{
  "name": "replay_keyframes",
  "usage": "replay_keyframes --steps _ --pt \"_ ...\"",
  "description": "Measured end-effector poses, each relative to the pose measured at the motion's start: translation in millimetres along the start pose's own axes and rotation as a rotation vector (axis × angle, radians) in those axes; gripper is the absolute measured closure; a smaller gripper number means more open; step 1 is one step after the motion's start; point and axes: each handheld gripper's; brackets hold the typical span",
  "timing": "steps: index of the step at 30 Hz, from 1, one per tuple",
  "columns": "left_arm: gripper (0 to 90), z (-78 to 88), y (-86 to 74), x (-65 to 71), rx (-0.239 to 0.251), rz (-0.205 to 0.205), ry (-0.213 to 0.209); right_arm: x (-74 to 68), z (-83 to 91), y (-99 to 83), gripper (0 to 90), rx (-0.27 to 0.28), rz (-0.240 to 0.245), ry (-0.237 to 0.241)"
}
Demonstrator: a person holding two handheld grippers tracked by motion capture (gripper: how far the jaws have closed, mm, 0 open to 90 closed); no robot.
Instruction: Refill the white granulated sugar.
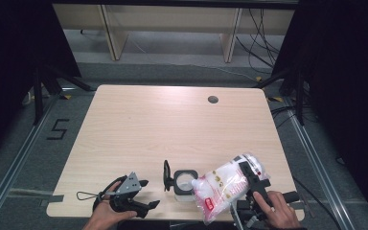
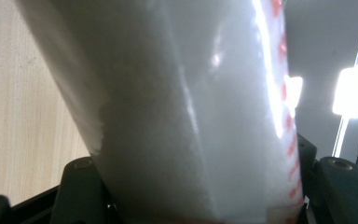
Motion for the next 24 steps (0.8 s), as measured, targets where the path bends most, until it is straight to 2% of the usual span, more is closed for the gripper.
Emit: replay_keyframes --steps 3,5,7,8,10,11,12,13,14,15,16,17,19,20,21,22,23,24 --pt "19.7 0.0 0.3 -0.1 0.002 0.0 0.001 1.3 0.3 0.1 38.3 0.004 0.026 -0.006" --pt "19.7 -0.8 -0.3 -0.2 0.009 0.002 -0.003 1.7 0.3 0.4 38.3 0.004 0.027 -0.006" --pt "19.7 0.1 0.3 -0.2 0.001 0.0 0.0 4.4 1.4 1.1 38.3 0.004 0.064 -0.018" --pt "19.7 0.0 0.2 -0.2 0.001 0.0 0.001 3.4 0.4 0.7 38.3 0.013 0.056 -0.021" --pt "19.7 -0.8 -0.3 -0.2 0.009 0.001 -0.003 3.3 1.1 1.4 38.3 -0.002 0.054 -0.007" --pt "19.7 0.1 0.2 0.0 -0.001 -0.001 0.001 0.3 1.2 0.8 38.3 -0.006 0.017 -0.003" --pt "19.7 0.0 0.3 0.0 0.001 0.0 0.0 2.7 0.5 1.3 38.3 0.01 0.055 -0.016" --pt "19.7 0.0 0.2 -0.1 0.0 0.0 0.0 3.1 1.0 1.7 38.3 0.002 0.057 -0.008" --pt "19.7 -0.8 -0.3 -0.2 0.009 0.002 -0.002 0.3 0.4 1.0 38.3 0.005 0.019 -0.012" --pt "19.7 0.2 0.0 -0.2 -0.002 -0.002 0.001 -0.3 0.1 1.0 38.4 0.008 0.016 -0.014" --pt "19.7 0.3 0.2 -0.1 0.0 -0.002 0.001 1.3 -0.9 1.2 38.3 0.028 0.05 -0.034" --pt "19.7 0.2 0.3 -0.1 0.002 -0.001 0.0 -0.8 0.2 0.9 38.3 0.011 0.028 -0.02" --pt "19.7 0.7 0.2 -0.8 -0.006 -0.007 0.002 1.5 -1.3 1.2 38.3 0.029 0.055 -0.03" --pt "19.7 0.2 0.1 -0.2 0.0 -0.002 0.0 2.5 0.3 2.0 38.3 0.005 0.06 -0.011" --pt "19.7 0.2 0.2 -0.1 0.001 -0.001 0.0 2.4 -1.4 1.4 38.3 0.032 0.07 -0.03" --pt "19.7 0.3 0.3 -0.1 0.002 -0.001 0.0 0.7 -0.6 1.0 38.3 0.023 0.045 -0.026" --pt "19.8 0.2 0.3 -0.2 0.001 -0.001 0.0 2.9 0.6 1.7 38.4 0.007 0.061 -0.011" --pt "19.7 0.5 0.1 -0.6 -0.005 -0.006 0.002 0.1 0.4 0.9 38.3 0.002 0.025 -0.008"
Point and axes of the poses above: each handheld gripper's, and its own axes: z roughly backward along the jaws, y roughly out of its top, x roughly to its right, and after that the axes turned 3 degrees about -x, right-handed
